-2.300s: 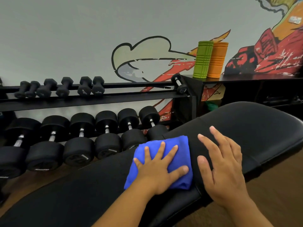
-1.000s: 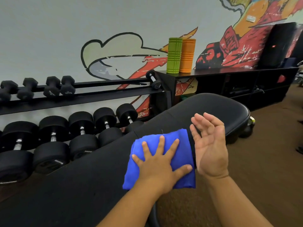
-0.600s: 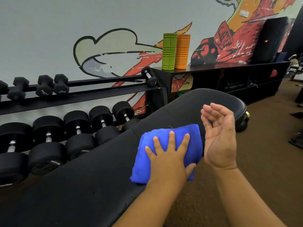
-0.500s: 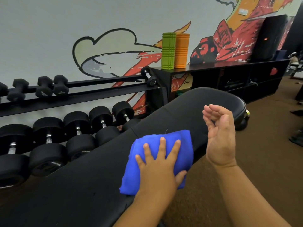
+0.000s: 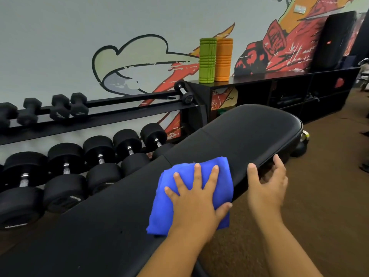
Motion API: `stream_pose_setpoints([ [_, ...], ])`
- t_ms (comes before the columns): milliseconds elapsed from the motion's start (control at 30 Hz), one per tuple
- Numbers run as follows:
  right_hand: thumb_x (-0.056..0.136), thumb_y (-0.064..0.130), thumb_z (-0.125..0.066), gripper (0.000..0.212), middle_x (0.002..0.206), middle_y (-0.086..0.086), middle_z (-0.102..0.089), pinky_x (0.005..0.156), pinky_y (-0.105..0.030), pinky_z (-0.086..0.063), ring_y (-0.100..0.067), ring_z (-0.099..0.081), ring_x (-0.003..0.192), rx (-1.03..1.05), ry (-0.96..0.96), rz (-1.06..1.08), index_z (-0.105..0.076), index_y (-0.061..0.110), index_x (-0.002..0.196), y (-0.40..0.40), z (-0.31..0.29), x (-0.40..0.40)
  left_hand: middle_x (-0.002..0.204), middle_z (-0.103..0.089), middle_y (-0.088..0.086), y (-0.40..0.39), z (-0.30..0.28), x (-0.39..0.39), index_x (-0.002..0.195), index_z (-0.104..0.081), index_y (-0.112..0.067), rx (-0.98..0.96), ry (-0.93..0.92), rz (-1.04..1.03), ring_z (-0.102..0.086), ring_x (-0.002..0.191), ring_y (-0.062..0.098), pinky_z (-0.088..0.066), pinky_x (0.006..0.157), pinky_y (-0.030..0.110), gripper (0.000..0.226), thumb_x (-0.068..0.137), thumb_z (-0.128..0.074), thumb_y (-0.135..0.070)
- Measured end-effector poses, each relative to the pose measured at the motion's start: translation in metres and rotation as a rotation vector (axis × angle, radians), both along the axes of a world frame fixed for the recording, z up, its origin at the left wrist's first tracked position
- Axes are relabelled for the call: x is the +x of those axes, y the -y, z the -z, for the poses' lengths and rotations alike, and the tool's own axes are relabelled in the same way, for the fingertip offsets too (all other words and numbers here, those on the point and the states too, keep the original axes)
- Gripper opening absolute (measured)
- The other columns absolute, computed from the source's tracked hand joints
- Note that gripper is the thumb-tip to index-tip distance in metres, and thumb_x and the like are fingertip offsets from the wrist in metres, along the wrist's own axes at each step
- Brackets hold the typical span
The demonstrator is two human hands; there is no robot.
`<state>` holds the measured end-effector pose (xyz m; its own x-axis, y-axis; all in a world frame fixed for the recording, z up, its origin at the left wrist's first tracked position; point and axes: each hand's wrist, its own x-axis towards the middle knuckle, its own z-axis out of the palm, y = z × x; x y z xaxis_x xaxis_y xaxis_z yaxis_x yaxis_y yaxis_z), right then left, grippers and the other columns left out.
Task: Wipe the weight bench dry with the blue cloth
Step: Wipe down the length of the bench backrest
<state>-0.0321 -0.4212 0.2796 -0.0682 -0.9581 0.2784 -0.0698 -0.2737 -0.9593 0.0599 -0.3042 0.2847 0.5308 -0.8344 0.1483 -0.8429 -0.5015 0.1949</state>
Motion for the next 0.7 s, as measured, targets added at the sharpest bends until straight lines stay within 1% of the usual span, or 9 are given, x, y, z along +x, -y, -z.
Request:
stream_pose_setpoints([
  [67, 0.089, 0.030, -0.064, 0.064, 0.142, -0.007, -0.036, 0.100, -0.027, -0.032, -0.019, -0.041, 0.128, -0.034, -0.035, -0.026, -0.033, 0.027, 0.145, -0.001, -0.002, 0.002, 0.158, 0.023, -0.009, 0.008, -0.005, 0.001, 0.141, 0.021, -0.053, -0.031, 0.003, 0.062, 0.012, 0.141, 0.049, -0.004, 0.107, 0.070, 0.081, 0.086, -0.035, -0.072],
  [133, 0.090, 0.028, -0.064, 0.064, 0.140, -0.007, -0.037, 0.093, -0.021, -0.029, -0.017, -0.041, 0.125, -0.014, -0.043, -0.031, -0.033, 0.024, 0.145, 0.001, -0.006, 0.001, 0.157, 0.022, -0.012, 0.016, -0.006, 0.001, 0.141, 0.018, -0.053, -0.039, -0.001, 0.095, 0.012, 0.141, 0.048, -0.004, 0.106, 0.071, 0.080, 0.087, -0.038, -0.069],
  [233, 0.088, 0.032, -0.065, 0.063, 0.137, -0.005, -0.039, 0.088, -0.025, -0.032, -0.020, -0.046, 0.120, 0.010, -0.093, -0.026, -0.035, 0.026, 0.144, -0.001, -0.010, -0.003, 0.157, 0.021, -0.013, 0.014, -0.006, 0.000, 0.141, 0.019, -0.055, -0.020, -0.009, 0.094, 0.013, 0.142, 0.047, -0.004, 0.106, 0.071, 0.081, 0.088, -0.042, -0.065],
  [300, 0.087, 0.035, -0.067, 0.064, 0.133, -0.004, -0.041, 0.085, -0.027, -0.035, -0.023, -0.051, 0.112, 0.001, -0.111, -0.030, -0.036, 0.027, 0.142, -0.001, -0.010, -0.007, 0.157, 0.023, -0.013, 0.003, -0.002, -0.001, 0.139, 0.023, -0.055, 0.009, 0.004, 0.088, 0.013, 0.142, 0.047, -0.005, 0.107, 0.070, 0.082, 0.090, -0.043, -0.061],
  [367, 0.086, 0.037, -0.068, 0.065, 0.128, -0.001, -0.041, 0.080, -0.027, -0.036, -0.021, -0.053, 0.104, 0.003, -0.124, -0.044, -0.036, 0.028, 0.141, 0.001, -0.011, -0.011, 0.157, 0.023, -0.014, -0.009, 0.009, -0.001, 0.135, 0.029, -0.056, 0.032, 0.039, 0.069, 0.010, 0.143, 0.047, -0.008, 0.107, 0.069, 0.084, 0.091, -0.042, -0.059],
  [400, 0.085, 0.037, -0.068, 0.065, 0.126, 0.000, -0.041, 0.079, -0.027, -0.036, -0.020, -0.053, 0.101, 0.006, -0.130, -0.053, -0.036, 0.029, 0.141, 0.003, -0.011, -0.012, 0.158, 0.019, -0.014, -0.015, 0.013, -0.002, 0.135, 0.027, -0.057, 0.001, 0.089, 0.055, 0.004, 0.142, 0.049, -0.012, 0.106, 0.071, 0.083, 0.090, -0.043, -0.059],
  [467, 0.084, 0.038, -0.069, 0.065, 0.123, 0.002, -0.039, 0.079, -0.028, -0.038, -0.018, -0.053, 0.099, 0.013, -0.128, -0.071, -0.037, 0.029, 0.140, 0.004, -0.013, -0.014, 0.160, 0.007, -0.012, -0.018, 0.014, -0.004, 0.141, 0.015, -0.056, -0.077, 0.164, 0.003, -0.008, 0.140, 0.053, -0.020, 0.101, 0.074, 0.081, 0.087, -0.045, -0.061],
  [567, 0.084, 0.036, -0.070, 0.064, 0.124, 0.002, -0.039, 0.080, -0.028, -0.039, -0.016, -0.053, 0.096, 0.035, -0.110, -0.090, -0.038, 0.029, 0.140, 0.004, -0.013, -0.015, 0.157, 0.023, -0.013, -0.003, 0.007, -0.010, 0.139, 0.023, -0.054, 0.023, 0.043, -0.001, 0.009, 0.142, 0.049, -0.009, 0.107, 0.070, 0.078, 0.090, -0.037, -0.065],
  [700, 0.084, 0.031, -0.071, 0.062, 0.125, -0.001, -0.039, 0.081, -0.025, -0.036, -0.005, -0.048, 0.085, 0.041, -0.093, -0.104, -0.040, 0.027, 0.138, 0.004, -0.017, -0.018, 0.158, 0.021, -0.011, 0.020, -0.009, -0.013, 0.143, 0.018, -0.051, 0.022, 0.003, 0.039, 0.010, 0.141, 0.049, -0.006, 0.106, 0.072, 0.077, 0.091, -0.036, -0.065],
])
